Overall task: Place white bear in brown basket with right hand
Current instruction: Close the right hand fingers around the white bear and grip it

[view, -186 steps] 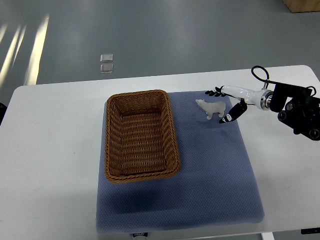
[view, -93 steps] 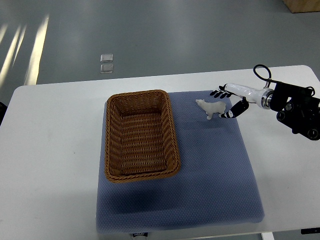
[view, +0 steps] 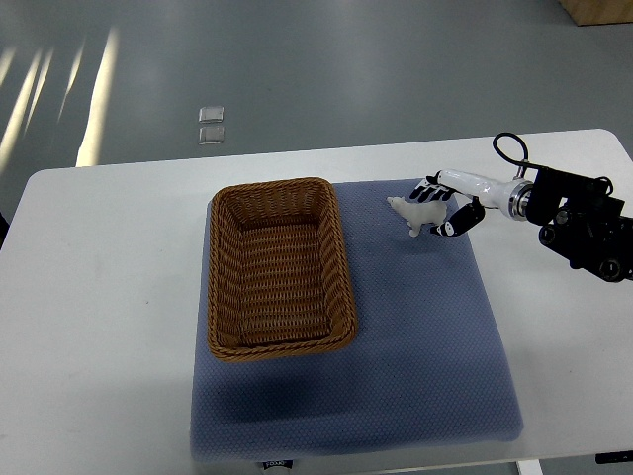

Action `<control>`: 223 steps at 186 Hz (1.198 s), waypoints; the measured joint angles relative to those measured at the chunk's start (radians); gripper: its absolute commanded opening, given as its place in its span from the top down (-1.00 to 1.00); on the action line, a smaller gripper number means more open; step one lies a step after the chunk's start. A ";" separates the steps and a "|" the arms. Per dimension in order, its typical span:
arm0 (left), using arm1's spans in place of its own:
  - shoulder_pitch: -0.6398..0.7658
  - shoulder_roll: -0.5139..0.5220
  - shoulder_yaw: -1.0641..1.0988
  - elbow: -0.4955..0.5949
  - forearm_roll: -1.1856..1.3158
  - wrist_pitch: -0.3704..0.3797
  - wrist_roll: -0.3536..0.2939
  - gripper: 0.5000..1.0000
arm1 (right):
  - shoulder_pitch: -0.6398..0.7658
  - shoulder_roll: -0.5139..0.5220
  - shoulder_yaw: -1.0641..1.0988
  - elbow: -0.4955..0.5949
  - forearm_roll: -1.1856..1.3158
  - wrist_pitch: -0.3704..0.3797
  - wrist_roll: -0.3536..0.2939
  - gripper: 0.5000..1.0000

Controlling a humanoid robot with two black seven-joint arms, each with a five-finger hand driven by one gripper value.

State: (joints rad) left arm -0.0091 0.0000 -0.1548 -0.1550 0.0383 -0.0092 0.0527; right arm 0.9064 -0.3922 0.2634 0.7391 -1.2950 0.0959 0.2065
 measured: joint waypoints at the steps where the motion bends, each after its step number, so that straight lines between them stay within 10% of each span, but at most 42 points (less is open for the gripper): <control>1: 0.000 0.000 0.000 0.000 0.000 0.000 0.000 -1.00 | 0.000 0.000 0.000 0.000 0.000 0.000 0.000 0.28; 37: 0.000 0.000 0.000 0.000 0.000 0.000 0.000 -1.00 | 0.000 0.014 -0.004 -0.009 -0.010 -0.005 -0.009 1.00; 223: 0.000 0.000 -0.001 0.000 0.000 0.000 0.000 -1.00 | 0.052 0.023 0.018 0.003 0.026 -0.082 -0.003 1.00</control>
State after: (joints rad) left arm -0.0092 0.0000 -0.1561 -0.1549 0.0383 -0.0092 0.0523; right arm 0.9581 -0.3695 0.2817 0.7425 -1.2690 0.0137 0.2034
